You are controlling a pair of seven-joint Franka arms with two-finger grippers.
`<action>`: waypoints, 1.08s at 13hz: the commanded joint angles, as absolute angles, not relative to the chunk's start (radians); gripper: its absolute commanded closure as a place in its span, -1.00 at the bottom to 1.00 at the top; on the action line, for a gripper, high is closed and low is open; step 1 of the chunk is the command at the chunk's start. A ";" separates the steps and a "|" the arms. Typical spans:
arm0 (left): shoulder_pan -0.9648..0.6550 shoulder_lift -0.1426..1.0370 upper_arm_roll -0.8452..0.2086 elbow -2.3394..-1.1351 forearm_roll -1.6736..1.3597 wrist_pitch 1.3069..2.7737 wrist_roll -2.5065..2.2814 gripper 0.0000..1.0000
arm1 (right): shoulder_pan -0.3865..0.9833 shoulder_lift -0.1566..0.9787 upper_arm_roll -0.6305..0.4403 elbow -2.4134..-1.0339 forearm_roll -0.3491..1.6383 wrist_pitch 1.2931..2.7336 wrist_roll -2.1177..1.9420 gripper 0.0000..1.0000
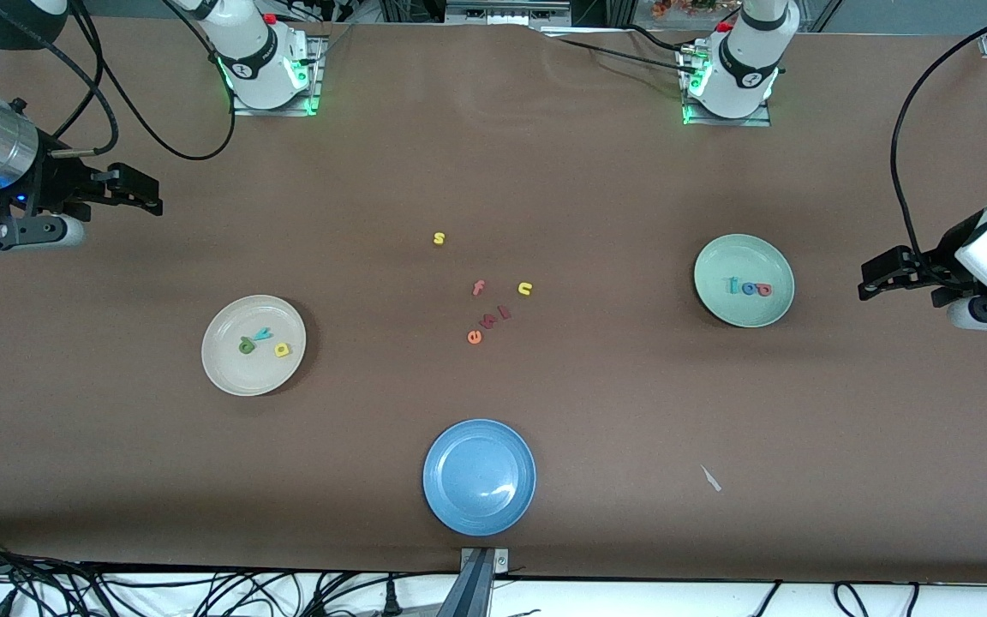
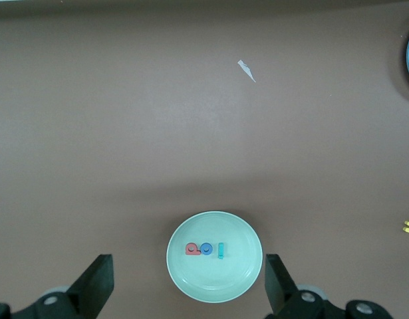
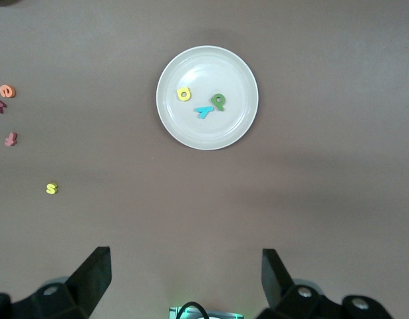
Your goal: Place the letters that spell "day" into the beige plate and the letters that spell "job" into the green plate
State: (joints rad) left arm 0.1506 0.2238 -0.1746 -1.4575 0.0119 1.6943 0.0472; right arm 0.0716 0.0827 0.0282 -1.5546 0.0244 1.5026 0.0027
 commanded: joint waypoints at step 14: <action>0.147 0.222 -0.176 -1.439 -0.028 1.674 0.072 -1.00 | 0.071 0.084 0.012 -1.543 0.041 1.493 -0.028 -0.99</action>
